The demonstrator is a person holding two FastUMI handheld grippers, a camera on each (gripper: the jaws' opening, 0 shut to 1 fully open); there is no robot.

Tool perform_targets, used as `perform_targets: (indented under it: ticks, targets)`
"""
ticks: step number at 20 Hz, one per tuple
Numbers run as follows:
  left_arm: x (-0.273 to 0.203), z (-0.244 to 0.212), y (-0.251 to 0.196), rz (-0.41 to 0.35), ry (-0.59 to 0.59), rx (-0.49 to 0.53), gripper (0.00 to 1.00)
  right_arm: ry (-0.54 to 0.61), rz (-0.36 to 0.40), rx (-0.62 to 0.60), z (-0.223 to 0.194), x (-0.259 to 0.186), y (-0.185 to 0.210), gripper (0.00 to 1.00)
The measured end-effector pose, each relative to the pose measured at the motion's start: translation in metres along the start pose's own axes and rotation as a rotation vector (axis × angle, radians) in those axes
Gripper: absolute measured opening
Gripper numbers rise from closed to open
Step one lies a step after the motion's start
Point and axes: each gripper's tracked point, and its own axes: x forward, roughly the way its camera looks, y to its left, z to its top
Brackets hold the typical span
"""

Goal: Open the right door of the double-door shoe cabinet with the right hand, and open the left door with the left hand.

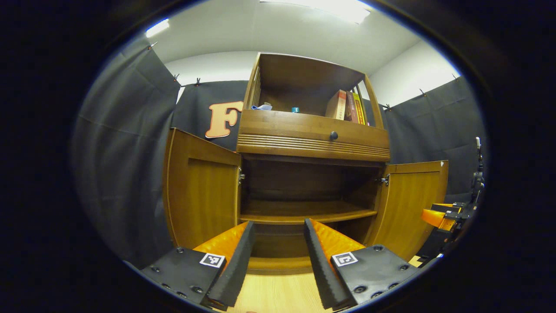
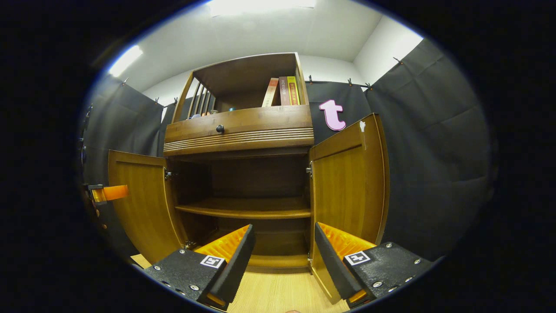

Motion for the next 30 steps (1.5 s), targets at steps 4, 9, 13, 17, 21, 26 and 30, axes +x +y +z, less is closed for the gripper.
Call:
perform_targets:
  ticks: [4,9,13,17,21,26,30]
  targets:
    - [0.006,0.006,-0.015,-0.020,-0.020,0.010,0.88,-0.005,-0.011,-0.002,0.002,0.000,-0.009,0.96]
    - [0.010,0.001,-0.029,-0.044,-0.020,0.038,0.95,-0.009,-0.014,-0.003,0.000,0.004,-0.014,0.85]
    - [0.011,0.002,-0.037,-0.051,-0.023,0.047,0.96,-0.002,-0.012,-0.002,-0.005,0.006,-0.016,0.85]
    - [0.016,0.004,-0.044,-0.063,-0.026,0.063,0.95,-0.005,-0.019,-0.007,-0.006,0.010,-0.020,0.85]
    - [0.027,0.003,-0.051,-0.075,-0.017,0.063,0.95,-0.011,-0.026,0.001,-0.007,0.018,-0.022,0.85]
    - [0.042,-0.003,-0.051,-0.069,-0.015,0.069,0.96,-0.010,-0.016,-0.011,-0.009,0.031,-0.016,0.85]
    - [0.051,-0.004,-0.053,-0.061,-0.019,0.095,0.95,-0.003,0.003,-0.004,-0.010,0.039,-0.009,0.85]
